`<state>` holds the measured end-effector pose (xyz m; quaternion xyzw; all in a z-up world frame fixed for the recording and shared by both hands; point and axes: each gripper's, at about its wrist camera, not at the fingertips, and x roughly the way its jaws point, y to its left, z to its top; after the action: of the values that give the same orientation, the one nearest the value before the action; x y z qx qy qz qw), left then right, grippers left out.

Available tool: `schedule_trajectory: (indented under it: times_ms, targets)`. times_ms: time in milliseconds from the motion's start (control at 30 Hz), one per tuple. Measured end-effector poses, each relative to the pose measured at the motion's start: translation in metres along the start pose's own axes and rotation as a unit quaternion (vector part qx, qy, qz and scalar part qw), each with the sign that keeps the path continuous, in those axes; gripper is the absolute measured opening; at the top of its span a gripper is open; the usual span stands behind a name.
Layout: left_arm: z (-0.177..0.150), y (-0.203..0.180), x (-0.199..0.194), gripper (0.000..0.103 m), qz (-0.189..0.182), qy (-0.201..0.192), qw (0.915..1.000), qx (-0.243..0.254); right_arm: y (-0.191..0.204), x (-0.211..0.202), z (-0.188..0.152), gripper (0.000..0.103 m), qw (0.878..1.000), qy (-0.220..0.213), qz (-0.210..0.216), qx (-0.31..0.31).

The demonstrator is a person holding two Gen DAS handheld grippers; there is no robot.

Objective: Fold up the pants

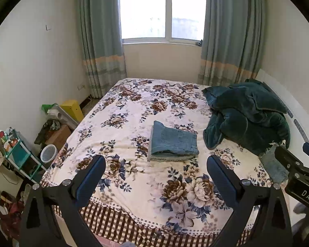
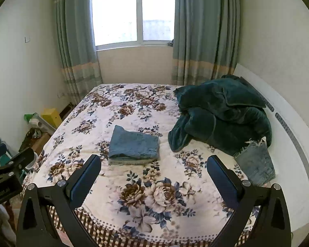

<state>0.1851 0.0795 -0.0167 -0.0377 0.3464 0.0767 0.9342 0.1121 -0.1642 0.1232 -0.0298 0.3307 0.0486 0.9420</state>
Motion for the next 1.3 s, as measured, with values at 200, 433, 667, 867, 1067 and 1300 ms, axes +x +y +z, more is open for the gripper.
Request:
schedule_trajectory:
  times_ms: [200, 433, 667, 867, 1067, 1300]
  targets:
    - [-0.002, -0.004, -0.001, 0.103, 0.007, 0.002, 0.9999, 0.007, 0.000, 0.001, 0.001, 0.103, 1.000, 0.000, -0.003, 0.003]
    - [-0.004, -0.003, -0.004, 0.103, 0.016, 0.000, 0.9998, 0.012, -0.003, 0.016, 0.004, 0.103, 1.000, 0.015, 0.007, 0.004]
    - [-0.002, -0.001, -0.003, 0.103, 0.016, 0.001, 0.9998, 0.013, -0.003, 0.019, 0.002, 0.103, 1.000, 0.018, 0.012, 0.007]
    - [-0.004, 0.000, -0.006, 0.103, 0.017, 0.006, 0.9997, 0.014, -0.002, 0.019, 0.003, 0.103, 1.000, 0.020, 0.013, 0.008]
    - [-0.006, 0.000, -0.007, 0.103, 0.016, 0.006, 0.9997, 0.015, 0.003, 0.020, 0.000, 0.103, 1.000, 0.024, 0.015, 0.007]
    - [-0.005, 0.000, -0.007, 0.103, 0.015, 0.005, 0.9998, 0.014, 0.003, 0.019, -0.004, 0.103, 0.999, 0.025, 0.017, 0.011]
